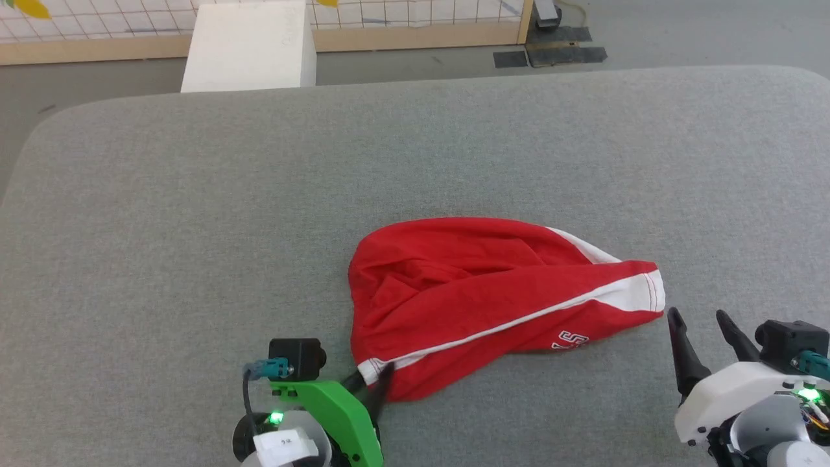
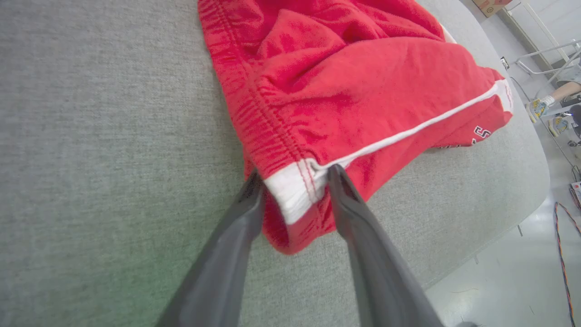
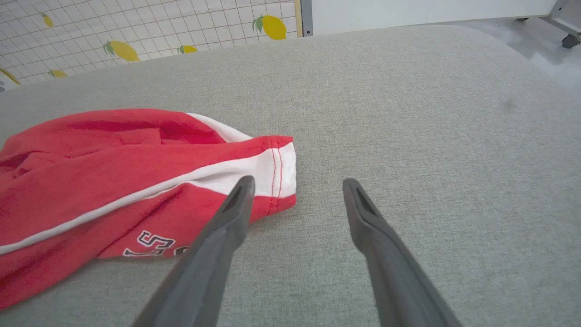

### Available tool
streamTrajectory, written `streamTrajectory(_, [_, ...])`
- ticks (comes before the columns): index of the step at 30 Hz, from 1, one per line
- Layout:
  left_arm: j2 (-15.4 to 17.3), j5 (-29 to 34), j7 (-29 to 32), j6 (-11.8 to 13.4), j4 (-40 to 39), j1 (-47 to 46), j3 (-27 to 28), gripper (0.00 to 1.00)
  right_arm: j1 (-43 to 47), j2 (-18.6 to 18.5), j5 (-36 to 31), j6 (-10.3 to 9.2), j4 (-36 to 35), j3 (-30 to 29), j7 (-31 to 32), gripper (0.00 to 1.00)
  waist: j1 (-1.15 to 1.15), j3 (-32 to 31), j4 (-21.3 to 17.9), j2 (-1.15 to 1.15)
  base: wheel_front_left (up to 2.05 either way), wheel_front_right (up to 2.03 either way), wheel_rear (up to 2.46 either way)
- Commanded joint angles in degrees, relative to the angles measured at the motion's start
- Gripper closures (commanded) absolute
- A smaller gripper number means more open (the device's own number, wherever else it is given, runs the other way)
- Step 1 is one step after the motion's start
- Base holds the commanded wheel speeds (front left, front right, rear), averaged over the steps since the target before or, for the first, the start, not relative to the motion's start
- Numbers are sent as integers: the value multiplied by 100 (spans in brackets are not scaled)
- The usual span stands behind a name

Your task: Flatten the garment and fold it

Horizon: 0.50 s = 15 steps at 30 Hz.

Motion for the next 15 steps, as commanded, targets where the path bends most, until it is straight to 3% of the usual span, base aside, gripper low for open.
streamTrajectory(1, [32,-70,4,3,-13,-75,2,100,-99,0,55,-8,27,26,-48,0,0,20,0,0,0,0,0])
streamTrajectory(15, [384,-12,-255,352,-381,234,394,100,-323,0,179,-8,196,581,283,0,0,82,219,0,0,0,0])
